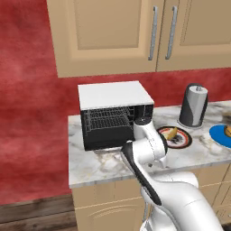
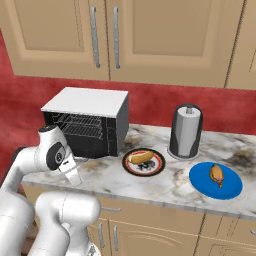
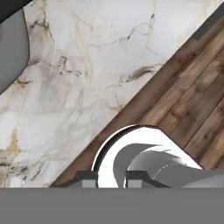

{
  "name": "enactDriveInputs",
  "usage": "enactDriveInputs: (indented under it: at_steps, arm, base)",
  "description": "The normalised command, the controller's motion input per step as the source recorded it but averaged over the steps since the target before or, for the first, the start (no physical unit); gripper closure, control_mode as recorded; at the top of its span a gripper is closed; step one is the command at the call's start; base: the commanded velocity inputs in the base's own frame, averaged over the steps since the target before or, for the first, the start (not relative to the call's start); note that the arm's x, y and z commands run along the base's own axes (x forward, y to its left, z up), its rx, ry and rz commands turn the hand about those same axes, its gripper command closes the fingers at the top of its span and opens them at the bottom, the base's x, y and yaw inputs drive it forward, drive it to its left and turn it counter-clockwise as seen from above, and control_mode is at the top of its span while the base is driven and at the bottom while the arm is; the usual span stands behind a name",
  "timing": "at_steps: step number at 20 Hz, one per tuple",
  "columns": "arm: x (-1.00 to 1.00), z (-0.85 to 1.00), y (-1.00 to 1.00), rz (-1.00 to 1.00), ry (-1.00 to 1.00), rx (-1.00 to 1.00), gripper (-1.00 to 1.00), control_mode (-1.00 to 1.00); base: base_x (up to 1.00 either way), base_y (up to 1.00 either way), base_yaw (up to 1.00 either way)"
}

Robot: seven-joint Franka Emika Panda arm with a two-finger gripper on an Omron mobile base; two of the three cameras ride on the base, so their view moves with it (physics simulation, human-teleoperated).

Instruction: Open the toaster oven door. Place the hotdog bun on the top rack in the toaster oven and place the chicken drumstick on the bottom rack.

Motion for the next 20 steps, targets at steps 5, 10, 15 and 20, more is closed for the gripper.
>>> enactDriveInputs:
  at_steps: [5, 10, 15, 20]
  arm:
    - [-0.13, 1.00, 0.00, 0.12, 0.10, 0.00, -1.00, -1.00]
    - [0.17, 1.00, 0.00, 0.06, 0.07, 0.00, -1.00, -1.00]
    - [0.90, 0.20, 0.13, 0.12, 0.06, -0.03, -1.00, -1.00]
    - [0.98, -0.85, 0.34, 0.06, 0.40, -0.10, -1.00, -1.00]
  base:
    - [0.00, 0.00, 0.00]
    - [0.00, 0.00, 0.00]
    - [0.00, 0.00, 0.00]
    - [0.00, 0.00, 0.00]
